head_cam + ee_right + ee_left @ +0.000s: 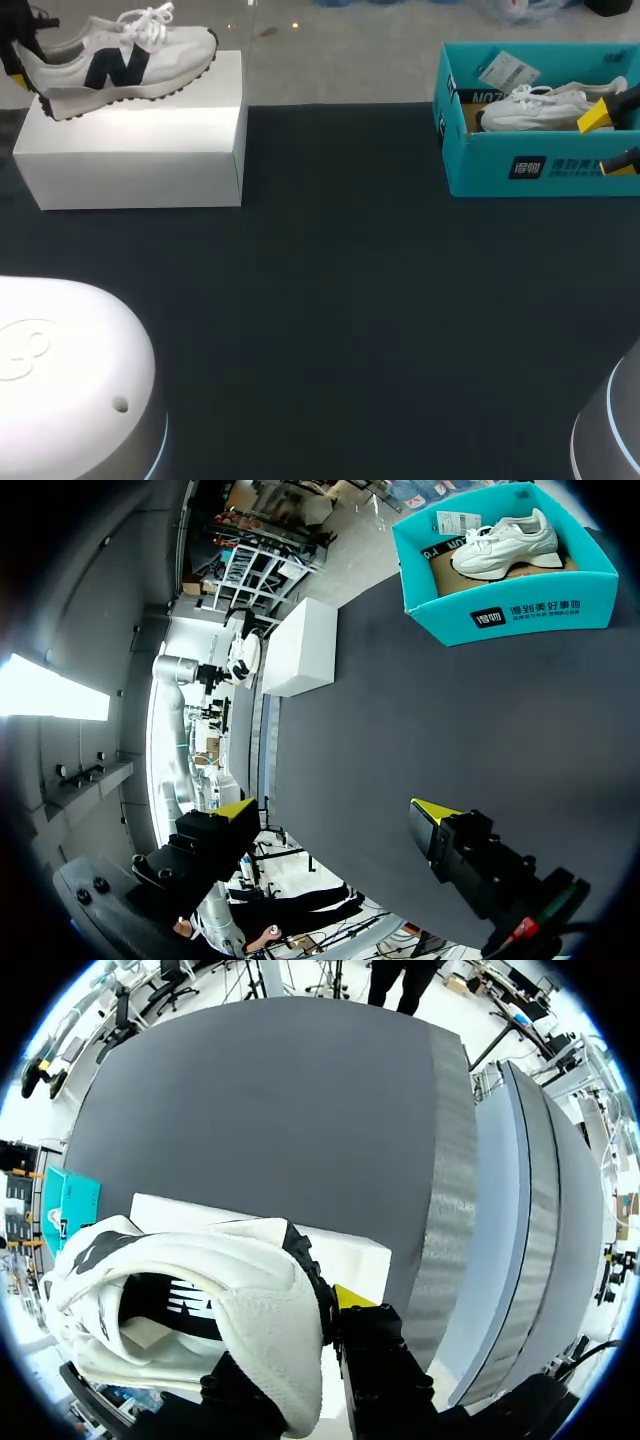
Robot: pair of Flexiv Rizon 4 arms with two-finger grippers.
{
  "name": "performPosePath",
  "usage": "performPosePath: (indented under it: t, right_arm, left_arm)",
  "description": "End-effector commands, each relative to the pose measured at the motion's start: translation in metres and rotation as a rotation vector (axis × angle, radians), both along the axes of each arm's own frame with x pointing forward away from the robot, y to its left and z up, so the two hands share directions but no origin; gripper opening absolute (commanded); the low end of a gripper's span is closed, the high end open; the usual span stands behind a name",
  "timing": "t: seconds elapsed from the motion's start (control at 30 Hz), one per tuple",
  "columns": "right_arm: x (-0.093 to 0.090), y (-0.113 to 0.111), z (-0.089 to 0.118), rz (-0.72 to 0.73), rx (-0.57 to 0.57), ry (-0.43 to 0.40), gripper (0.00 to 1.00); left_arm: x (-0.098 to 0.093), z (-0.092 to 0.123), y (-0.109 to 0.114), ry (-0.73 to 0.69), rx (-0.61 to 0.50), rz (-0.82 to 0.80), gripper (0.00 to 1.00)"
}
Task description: Take the shoe out of the shoebox, open the shoe tongue, remove and reinsert the insole, then place the shoe into the shoebox
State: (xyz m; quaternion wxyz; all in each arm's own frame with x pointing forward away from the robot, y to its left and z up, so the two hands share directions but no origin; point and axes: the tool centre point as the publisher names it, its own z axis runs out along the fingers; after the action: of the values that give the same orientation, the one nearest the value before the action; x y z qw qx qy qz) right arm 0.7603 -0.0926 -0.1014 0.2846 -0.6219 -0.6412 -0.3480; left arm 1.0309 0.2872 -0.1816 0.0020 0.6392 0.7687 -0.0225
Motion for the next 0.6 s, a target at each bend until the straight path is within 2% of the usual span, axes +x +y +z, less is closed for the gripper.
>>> performPosePath:
  t: [0.03,0.27,0.37,0.4,0.53,0.6]
  right_arm:
    - [0.0,0.001,0.0,-0.001,-0.003,0.002,1.0]
    - [0.0,0.001,0.0,-0.001,-0.003,0.002,1.0]
    - [0.0,0.001,0.0,-0.001,-0.003,0.002,1.0]
    - [0.0,0.001,0.0,-0.001,-0.003,0.002,1.0]
    - [0.0,0.001,0.0,-0.001,-0.003,0.002,1.0]
    - [0.0,0.001,0.0,-0.001,-0.003,0.002,1.0]
  left_arm:
    - [-0.015,0.0,-0.002,-0.095,0.019,-0.002,0.0]
    - [-0.015,0.0,-0.002,-0.095,0.019,-0.002,0.0]
    - [-0.011,-0.008,0.0,-0.105,0.047,-0.018,0.0]
    - [-0.008,-0.01,0.002,-0.097,0.021,-0.016,0.0]
    - [0.0,-0.017,0.012,-0.076,0.044,-0.14,0.0]
    - [0.004,-0.016,0.015,-0.046,-0.003,-0.192,0.0]
